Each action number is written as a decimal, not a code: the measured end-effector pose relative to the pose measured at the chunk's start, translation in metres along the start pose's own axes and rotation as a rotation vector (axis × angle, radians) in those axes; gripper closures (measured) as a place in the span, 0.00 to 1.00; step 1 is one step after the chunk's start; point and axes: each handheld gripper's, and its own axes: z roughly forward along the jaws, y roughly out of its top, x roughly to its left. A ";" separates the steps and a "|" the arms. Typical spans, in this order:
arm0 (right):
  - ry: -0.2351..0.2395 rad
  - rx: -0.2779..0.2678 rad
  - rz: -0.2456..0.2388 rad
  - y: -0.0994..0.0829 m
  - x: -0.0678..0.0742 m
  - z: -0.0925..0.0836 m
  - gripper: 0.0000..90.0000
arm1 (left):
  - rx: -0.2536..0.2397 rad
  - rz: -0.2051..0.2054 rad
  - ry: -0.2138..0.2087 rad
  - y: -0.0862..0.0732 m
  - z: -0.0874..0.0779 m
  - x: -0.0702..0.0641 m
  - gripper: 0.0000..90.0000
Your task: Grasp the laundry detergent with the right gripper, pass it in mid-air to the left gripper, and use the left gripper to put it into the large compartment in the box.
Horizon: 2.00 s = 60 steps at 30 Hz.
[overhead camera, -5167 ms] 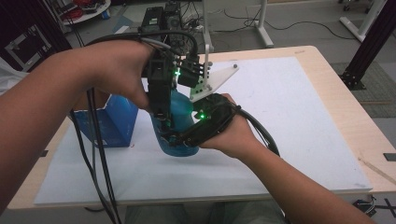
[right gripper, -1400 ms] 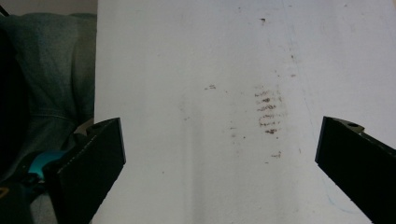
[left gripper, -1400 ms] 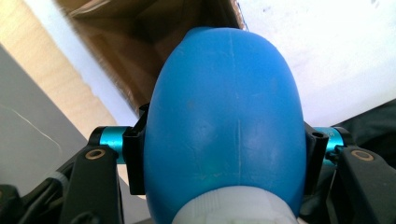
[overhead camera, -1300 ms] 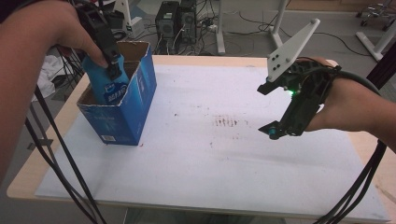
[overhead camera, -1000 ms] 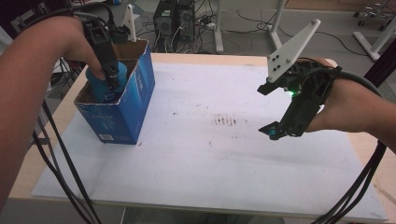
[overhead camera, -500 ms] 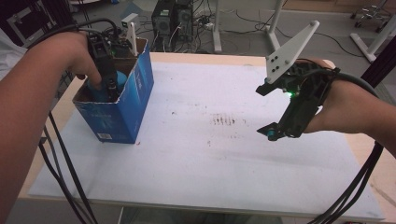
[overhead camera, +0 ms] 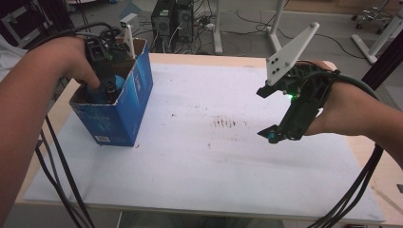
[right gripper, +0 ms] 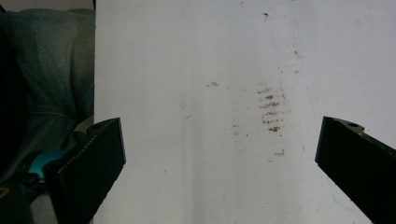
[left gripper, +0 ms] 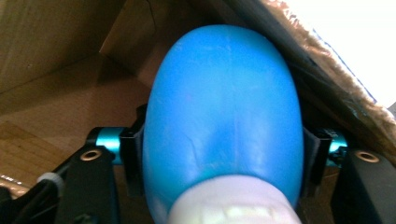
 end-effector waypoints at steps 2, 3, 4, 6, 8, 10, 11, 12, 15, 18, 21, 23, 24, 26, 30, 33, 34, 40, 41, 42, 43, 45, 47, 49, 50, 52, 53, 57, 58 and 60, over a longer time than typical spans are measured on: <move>0.000 0.000 -0.004 0.000 0.000 0.001 0.01 | 0.003 -0.006 0.000 -0.001 0.000 0.001 0.37; 0.000 -0.001 -0.007 0.000 0.000 0.001 0.01 | 0.002 -0.013 -0.003 -0.002 0.000 0.001 0.34; 0.000 0.001 -0.003 0.000 0.000 0.001 0.01 | 0.006 -0.008 -0.005 -0.002 -0.001 0.001 0.34; -0.001 0.000 -0.002 0.000 0.000 0.000 0.01 | 0.003 -0.012 -0.006 -0.002 -0.002 0.000 0.31; -0.001 0.000 -0.002 0.000 0.000 0.000 0.01 | 0.007 0.005 -0.002 -0.002 -0.007 0.000 0.31; -0.001 -0.001 -0.001 0.000 0.000 0.000 0.01 | 0.000 0.000 -0.002 -0.002 -0.009 -0.001 0.30; -0.003 -0.002 -0.003 0.000 0.000 0.000 0.01 | 0.005 0.006 -0.003 -0.002 -0.011 -0.001 0.30; -0.002 -0.001 -0.004 0.000 0.000 0.000 0.01 | 0.009 0.010 0.001 -0.001 -0.012 -0.001 0.30; -0.001 -0.007 -0.012 -0.001 -0.001 0.000 0.01 | 0.000 0.003 0.004 -0.002 -0.017 -0.002 0.29; 0.000 -0.005 -0.006 -0.001 -0.001 -0.001 0.01 | -0.005 0.004 0.010 -0.003 -0.023 -0.003 0.27; 0.004 0.011 -0.010 -0.002 0.000 0.000 0.01 | -0.009 0.006 0.018 -0.005 -0.030 -0.004 0.25; 0.006 0.018 -0.015 -0.002 0.001 0.001 0.01 | -0.007 0.012 0.023 -0.006 -0.036 -0.005 0.24; 0.006 0.019 -0.014 -0.002 0.001 0.001 0.01 | -0.007 0.015 0.027 -0.007 -0.039 -0.006 0.23; 0.007 0.013 -0.012 -0.002 0.000 0.000 0.01 | -0.012 0.017 0.030 -0.007 -0.044 -0.008 0.21; 0.008 0.015 -0.017 -0.002 0.000 -0.002 0.01 | -0.018 0.031 0.038 -0.008 -0.057 -0.014 0.19; 0.006 0.021 -0.020 -0.002 -0.001 -0.004 0.01 | -0.022 0.042 0.040 -0.008 -0.067 -0.019 0.18; 0.004 0.024 -0.021 -0.002 -0.001 -0.005 0.01 | -0.029 0.044 0.047 -0.007 -0.070 -0.021 0.18; 0.007 0.033 -0.021 -0.002 -0.003 -0.010 0.01 | -0.044 0.075 0.053 -0.004 -0.087 -0.032 0.13; 0.006 0.037 -0.020 -0.002 -0.004 -0.011 0.01 | -0.045 0.096 0.061 -0.001 -0.093 -0.038 0.13; 0.008 0.037 -0.022 -0.002 -0.004 -0.011 0.01 | -0.052 0.106 0.064 0.000 -0.096 -0.041 0.11; 0.007 0.038 -0.020 -0.002 -0.005 -0.012 0.01 | -0.050 0.118 0.065 0.001 -0.098 -0.043 0.11; 0.007 0.045 -0.018 -0.003 -0.005 -0.013 0.01 | -0.053 0.136 0.069 0.004 -0.102 -0.050 0.11; 0.010 0.048 -0.018 -0.003 -0.005 -0.014 0.01 | -0.054 0.163 0.070 0.006 -0.105 -0.055 0.11; 0.010 0.059 -0.019 -0.003 -0.006 -0.015 0.01 | -0.054 0.183 0.069 0.009 -0.108 -0.061 0.11; 0.012 0.064 -0.017 -0.003 -0.006 -0.016 0.01 | -0.056 0.198 0.071 0.011 -0.109 -0.065 0.10; 0.013 0.070 -0.018 -0.004 -0.006 -0.017 0.01 | -0.057 0.229 0.066 0.015 -0.110 -0.071 0.09; 0.014 0.074 -0.016 -0.004 -0.007 -0.018 0.01 | -0.060 0.239 0.062 0.016 -0.110 -0.074 0.08; 0.012 0.099 -0.016 -0.004 -0.010 -0.021 0.01 | -0.053 0.300 0.069 0.024 -0.108 -0.085 0.04; 0.006 0.110 -0.017 -0.004 -0.010 -0.021 0.01 | -0.051 0.314 0.067 0.025 -0.107 -0.087 0.04; 0.011 0.128 -0.018 -0.004 -0.011 -0.022 0.01 | -0.053 0.336 0.066 0.028 -0.106 -0.092 0.04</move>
